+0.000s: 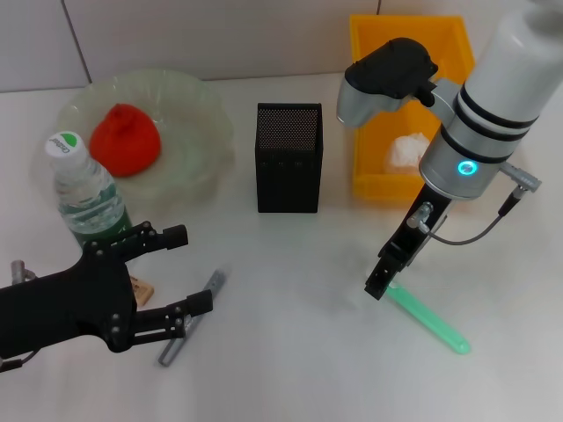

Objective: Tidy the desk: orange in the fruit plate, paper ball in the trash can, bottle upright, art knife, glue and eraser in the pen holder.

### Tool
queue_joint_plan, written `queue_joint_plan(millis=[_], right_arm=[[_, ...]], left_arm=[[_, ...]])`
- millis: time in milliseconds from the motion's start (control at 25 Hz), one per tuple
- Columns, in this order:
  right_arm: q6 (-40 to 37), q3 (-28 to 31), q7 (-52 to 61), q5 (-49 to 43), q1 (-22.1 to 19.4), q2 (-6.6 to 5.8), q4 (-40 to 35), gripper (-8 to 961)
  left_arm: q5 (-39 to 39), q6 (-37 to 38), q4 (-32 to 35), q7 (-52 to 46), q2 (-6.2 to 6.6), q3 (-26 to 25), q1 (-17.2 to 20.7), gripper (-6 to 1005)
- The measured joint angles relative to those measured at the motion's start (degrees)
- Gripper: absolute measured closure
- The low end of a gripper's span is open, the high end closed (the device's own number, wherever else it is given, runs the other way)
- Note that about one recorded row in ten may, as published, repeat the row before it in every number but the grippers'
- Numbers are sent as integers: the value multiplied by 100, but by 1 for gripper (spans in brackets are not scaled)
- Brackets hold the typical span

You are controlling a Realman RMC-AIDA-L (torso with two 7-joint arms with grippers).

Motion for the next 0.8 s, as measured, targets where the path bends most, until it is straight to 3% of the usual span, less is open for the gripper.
queue_joint_plan(millis=[800], right_arm=[[192,-467,115,54,27,9,81,187]], left_arm=[[0,-12,-1,0,-11,0,19,150]])
